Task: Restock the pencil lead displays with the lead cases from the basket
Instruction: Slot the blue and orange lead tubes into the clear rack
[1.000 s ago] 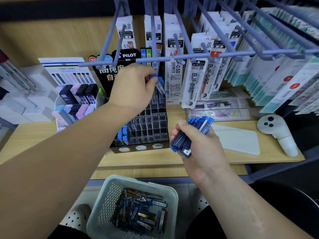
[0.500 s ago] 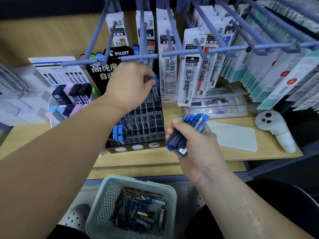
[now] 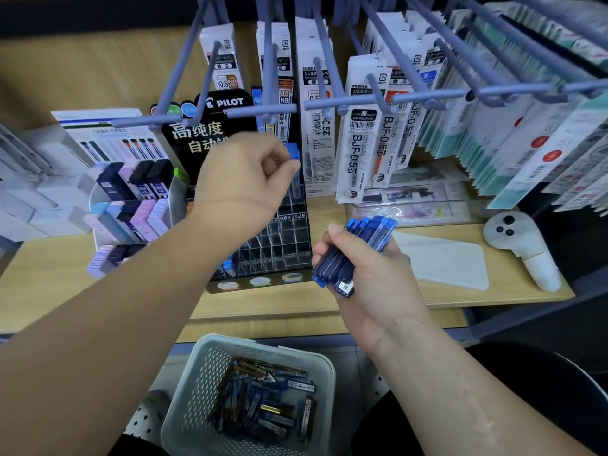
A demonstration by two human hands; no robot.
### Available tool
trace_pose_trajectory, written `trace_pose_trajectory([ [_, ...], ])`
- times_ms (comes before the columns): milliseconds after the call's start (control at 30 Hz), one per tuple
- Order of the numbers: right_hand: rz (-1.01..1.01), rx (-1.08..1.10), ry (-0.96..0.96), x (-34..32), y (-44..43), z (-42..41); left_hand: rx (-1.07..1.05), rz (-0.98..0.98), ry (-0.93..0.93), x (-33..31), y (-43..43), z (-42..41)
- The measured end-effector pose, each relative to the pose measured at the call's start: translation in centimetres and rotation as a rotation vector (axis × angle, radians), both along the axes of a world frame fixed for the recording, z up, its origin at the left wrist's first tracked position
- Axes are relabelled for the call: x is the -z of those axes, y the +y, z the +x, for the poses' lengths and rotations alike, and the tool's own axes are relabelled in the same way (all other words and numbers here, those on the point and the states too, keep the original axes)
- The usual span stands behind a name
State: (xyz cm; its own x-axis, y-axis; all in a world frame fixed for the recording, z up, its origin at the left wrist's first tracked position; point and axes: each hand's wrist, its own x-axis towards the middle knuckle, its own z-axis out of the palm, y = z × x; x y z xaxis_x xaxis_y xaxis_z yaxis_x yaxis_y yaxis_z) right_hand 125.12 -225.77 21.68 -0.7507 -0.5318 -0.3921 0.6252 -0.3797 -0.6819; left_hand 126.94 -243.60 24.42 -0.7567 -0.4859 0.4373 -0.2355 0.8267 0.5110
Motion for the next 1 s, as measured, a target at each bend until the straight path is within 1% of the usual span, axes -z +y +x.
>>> trace_pose_trajectory([
  [67, 0.008, 0.011, -0.001, 0.0, 0.0, 0.0, 0.06, 0.338, 0.01, 0.3, 2.2, 2.1],
  [133, 0.024, 0.026, 0.004, 0.1, -0.1, 0.0, 0.14, 0.605, -0.084, 0.7, 4.4, 4.3],
  [167, 0.033, 0.034, 0.011, 0.1, -0.1, 0.0, 0.18, 0.692, -0.125, 0.9, 5.3, 5.2],
  [233, 0.047, 0.039, 0.018, 0.2, -0.2, 0.1, 0.219, 0.796, -0.136, 1.4, 6.3, 6.4],
  [300, 0.062, 0.034, 0.023, 0.3, -0.4, 0.4, 0.19, 0.825, -0.111, 1.9, 6.6, 7.1],
  [400, 0.087, -0.015, 0.057, 0.3, -0.7, 0.9, 0.141, 0.813, -0.076, 1.8, 6.5, 7.7],
  [600, 0.103, -0.098, 0.106, 0.3, -0.9, 2.1, 0.133, 0.811, -0.065, 0.9, 5.7, 9.5],
  [733, 0.134, -0.128, 0.13, 0.6, -0.8, 2.7, 0.122, 0.83, -0.021, 1.3, 6.2, 10.2],
  [867, 0.167, -0.139, 0.148, 0.6, -0.9, 3.2, 0.102, 0.927, 0.028, 1.8, 6.2, 10.7],
  [1000, 0.226, -0.143, 0.168, 0.7, -1.3, 3.7, 0.099, 0.965, -0.006, 1.8, 5.9, 11.8],
])
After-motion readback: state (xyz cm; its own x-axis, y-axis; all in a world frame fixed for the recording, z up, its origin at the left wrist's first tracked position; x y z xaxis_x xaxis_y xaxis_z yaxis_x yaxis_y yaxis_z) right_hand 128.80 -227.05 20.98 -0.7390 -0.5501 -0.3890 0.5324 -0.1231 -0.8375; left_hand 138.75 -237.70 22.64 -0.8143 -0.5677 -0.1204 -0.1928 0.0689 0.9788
